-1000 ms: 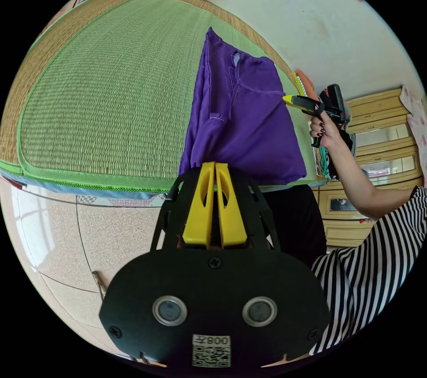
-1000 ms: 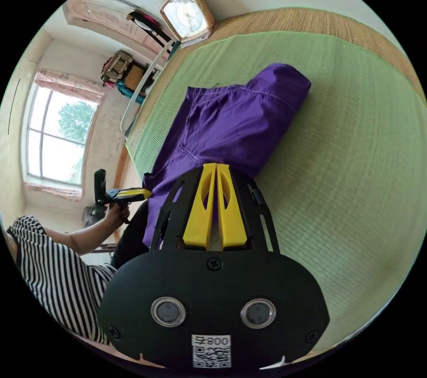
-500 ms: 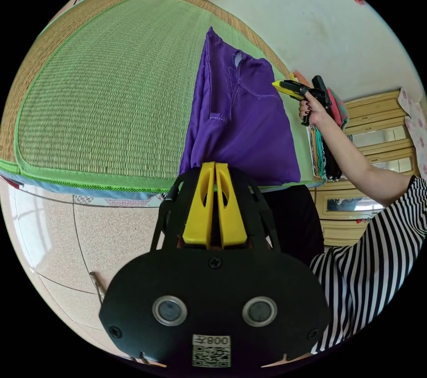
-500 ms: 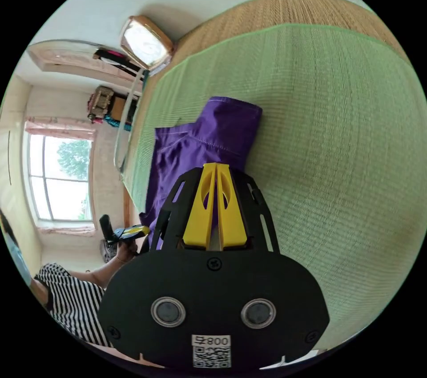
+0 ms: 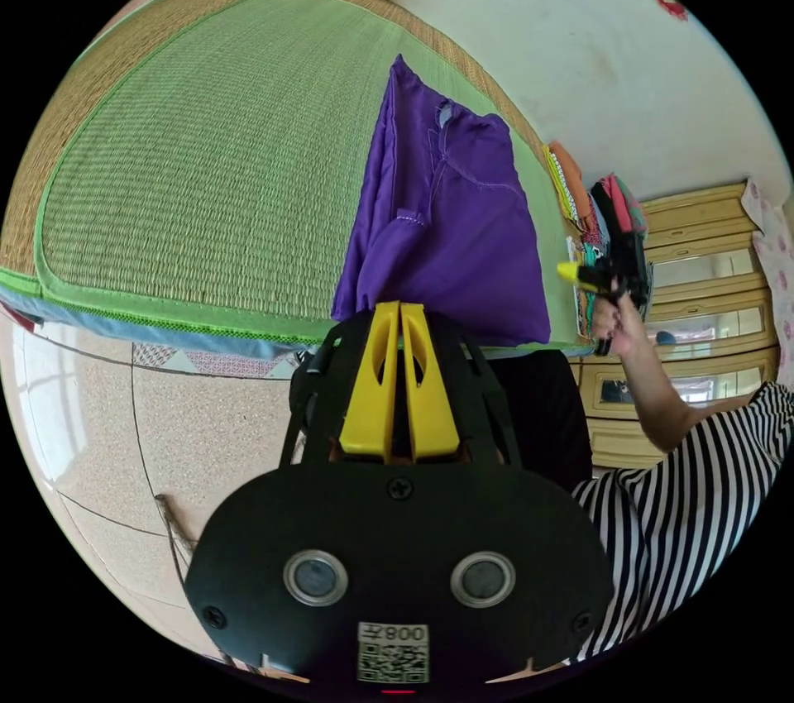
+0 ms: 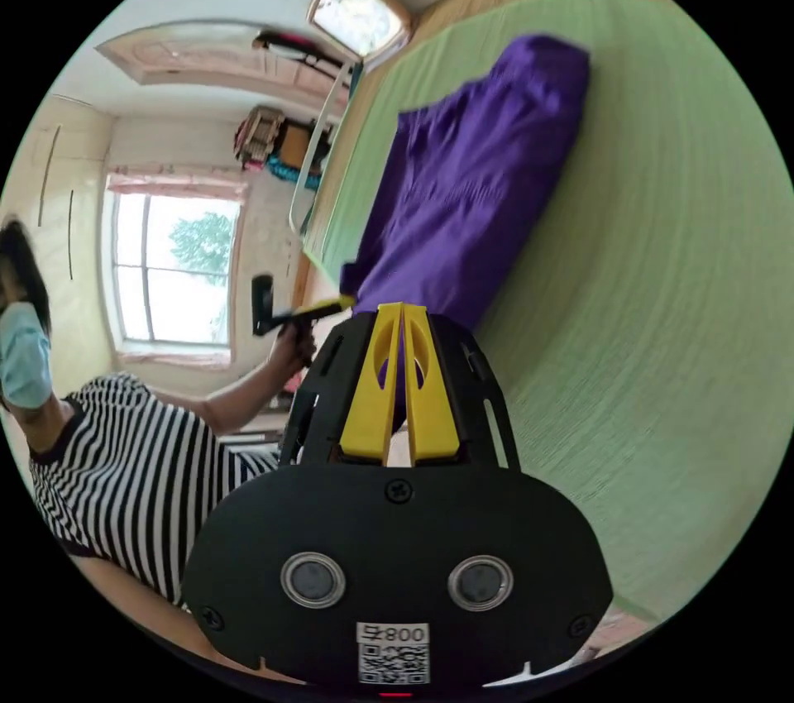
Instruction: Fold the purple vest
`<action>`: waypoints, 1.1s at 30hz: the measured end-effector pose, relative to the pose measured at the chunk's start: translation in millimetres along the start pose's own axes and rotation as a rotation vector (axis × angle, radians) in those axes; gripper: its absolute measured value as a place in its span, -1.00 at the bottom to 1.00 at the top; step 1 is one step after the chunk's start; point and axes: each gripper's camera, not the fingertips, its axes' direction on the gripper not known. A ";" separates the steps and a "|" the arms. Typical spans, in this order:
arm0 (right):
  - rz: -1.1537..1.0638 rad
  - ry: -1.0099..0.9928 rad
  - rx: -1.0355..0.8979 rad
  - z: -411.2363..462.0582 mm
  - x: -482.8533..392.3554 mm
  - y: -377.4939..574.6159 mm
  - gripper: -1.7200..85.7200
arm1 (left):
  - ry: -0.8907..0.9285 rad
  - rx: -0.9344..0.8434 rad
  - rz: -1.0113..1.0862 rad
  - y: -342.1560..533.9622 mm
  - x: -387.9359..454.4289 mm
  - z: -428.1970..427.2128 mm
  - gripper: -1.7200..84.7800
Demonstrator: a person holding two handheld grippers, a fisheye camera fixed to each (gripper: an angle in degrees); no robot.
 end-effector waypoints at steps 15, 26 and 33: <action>0.098 0.016 -0.103 46.3 22.3 64.8 -0.96 | 0.106 0.000 0.125 1.1 30.1 6.4 -0.93; 0.270 -0.128 0.129 3.9 84.4 125.3 -0.83 | 0.261 -0.209 0.152 -15.1 62.3 92.5 -0.80; 0.328 -0.251 0.141 18.7 119.4 133.8 -0.76 | 0.368 -0.188 0.072 -24.2 46.0 103.3 -0.90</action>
